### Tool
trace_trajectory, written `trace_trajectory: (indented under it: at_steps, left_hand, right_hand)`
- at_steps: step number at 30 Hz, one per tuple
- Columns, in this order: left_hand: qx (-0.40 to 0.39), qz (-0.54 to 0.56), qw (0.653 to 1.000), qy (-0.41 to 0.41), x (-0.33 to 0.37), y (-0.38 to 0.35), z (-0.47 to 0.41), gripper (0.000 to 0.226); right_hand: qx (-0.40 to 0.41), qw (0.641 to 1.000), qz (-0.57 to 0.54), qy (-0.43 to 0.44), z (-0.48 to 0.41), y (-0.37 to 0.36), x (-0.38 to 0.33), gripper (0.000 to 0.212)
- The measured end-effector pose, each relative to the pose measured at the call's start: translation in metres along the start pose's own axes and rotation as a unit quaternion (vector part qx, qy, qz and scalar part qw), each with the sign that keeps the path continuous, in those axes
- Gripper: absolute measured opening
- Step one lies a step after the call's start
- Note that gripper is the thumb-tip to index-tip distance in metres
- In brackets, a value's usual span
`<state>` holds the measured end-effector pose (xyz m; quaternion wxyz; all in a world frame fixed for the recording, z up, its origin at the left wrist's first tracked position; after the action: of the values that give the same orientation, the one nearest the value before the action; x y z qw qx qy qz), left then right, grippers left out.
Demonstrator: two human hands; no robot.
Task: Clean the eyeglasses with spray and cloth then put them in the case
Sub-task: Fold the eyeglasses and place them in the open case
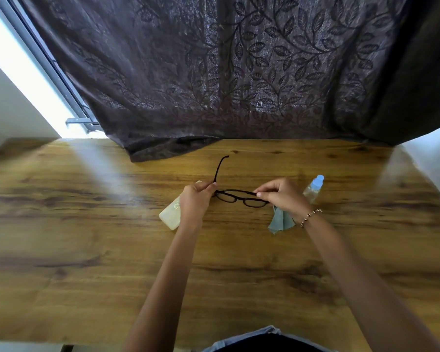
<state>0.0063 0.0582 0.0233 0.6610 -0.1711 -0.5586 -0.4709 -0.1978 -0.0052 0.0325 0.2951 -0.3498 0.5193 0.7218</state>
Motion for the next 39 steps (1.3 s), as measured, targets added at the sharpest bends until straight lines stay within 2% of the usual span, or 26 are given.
trace_trajectory:
  at_steps: [8,11,15,20,25,31,39]
  left_hand:
    - [-0.059,-0.052,0.997,-0.02,0.004,0.006,-0.004,0.017]
    - [-0.092,-0.052,0.994,-0.016,0.003,0.006,-0.005,0.009]
    - [-0.119,-0.051,0.992,-0.004,0.0,0.006,-0.005,0.009]
    - [-0.118,-0.061,0.991,0.022,-0.01,0.006,-0.007,0.014]
    - [-0.136,-0.069,0.987,0.043,-0.016,0.008,-0.005,0.011]
    - [-0.122,-0.079,0.986,0.076,-0.036,0.015,-0.007,0.008]
    - [-0.078,-0.117,0.99,0.012,-0.065,0.018,-0.003,0.01]
  right_hand:
    - [-0.03,0.998,-0.053,-0.018,-0.005,0.005,0.005,0.013]
    - [0.001,0.997,-0.068,-0.024,-0.006,0.008,0.007,0.008]
    - [0.043,0.994,-0.096,-0.04,-0.008,0.009,0.011,0.022]
    - [0.053,0.99,-0.12,-0.052,-0.012,0.004,0.017,0.026]
    - [0.009,0.988,-0.136,-0.073,-0.017,-0.003,0.022,0.004]
    - [-0.041,0.98,-0.168,-0.102,-0.021,-0.023,0.032,0.003]
    - [-0.048,0.971,-0.192,-0.137,-0.019,-0.043,0.046,0.005]
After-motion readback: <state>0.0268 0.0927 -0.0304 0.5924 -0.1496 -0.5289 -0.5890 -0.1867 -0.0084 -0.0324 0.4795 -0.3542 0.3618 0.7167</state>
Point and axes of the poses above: each hand's wrist, its own z-axis away from the middle knuckle, its own y-axis out of the back of the hand, x = y × z, the point moved 4 cm from there along -z, towards the middle knuckle, and after that the axes turned 4 degrees about x, right-handed, at the moved point
